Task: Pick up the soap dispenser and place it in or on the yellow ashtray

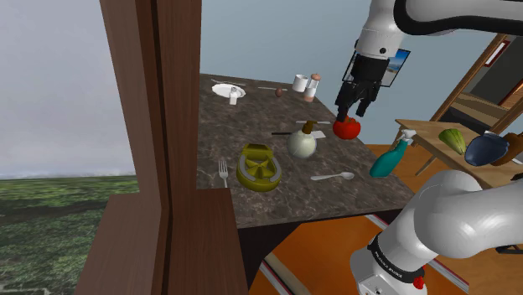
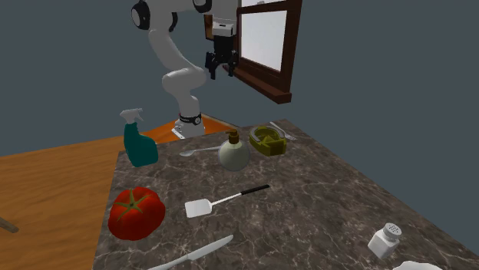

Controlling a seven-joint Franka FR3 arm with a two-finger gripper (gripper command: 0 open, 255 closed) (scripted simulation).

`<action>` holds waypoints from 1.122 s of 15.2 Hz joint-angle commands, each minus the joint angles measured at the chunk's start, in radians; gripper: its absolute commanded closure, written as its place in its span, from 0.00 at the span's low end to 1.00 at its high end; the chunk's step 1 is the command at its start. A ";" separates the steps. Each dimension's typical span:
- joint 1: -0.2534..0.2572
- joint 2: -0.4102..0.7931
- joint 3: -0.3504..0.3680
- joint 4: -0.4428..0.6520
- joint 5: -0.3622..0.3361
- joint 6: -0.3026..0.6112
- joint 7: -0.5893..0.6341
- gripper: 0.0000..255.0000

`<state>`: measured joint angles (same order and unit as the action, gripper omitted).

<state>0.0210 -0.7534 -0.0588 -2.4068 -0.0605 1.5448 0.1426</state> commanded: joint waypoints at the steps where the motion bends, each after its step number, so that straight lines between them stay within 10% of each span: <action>1: 0.000 0.000 0.000 0.000 0.000 0.000 0.000 0.00; 17: -0.044 0.485 -0.180 0.104 -0.036 0.474 -0.162 0.00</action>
<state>-0.0195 -0.3041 -0.2254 -2.3259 -0.0998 1.9987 -0.0026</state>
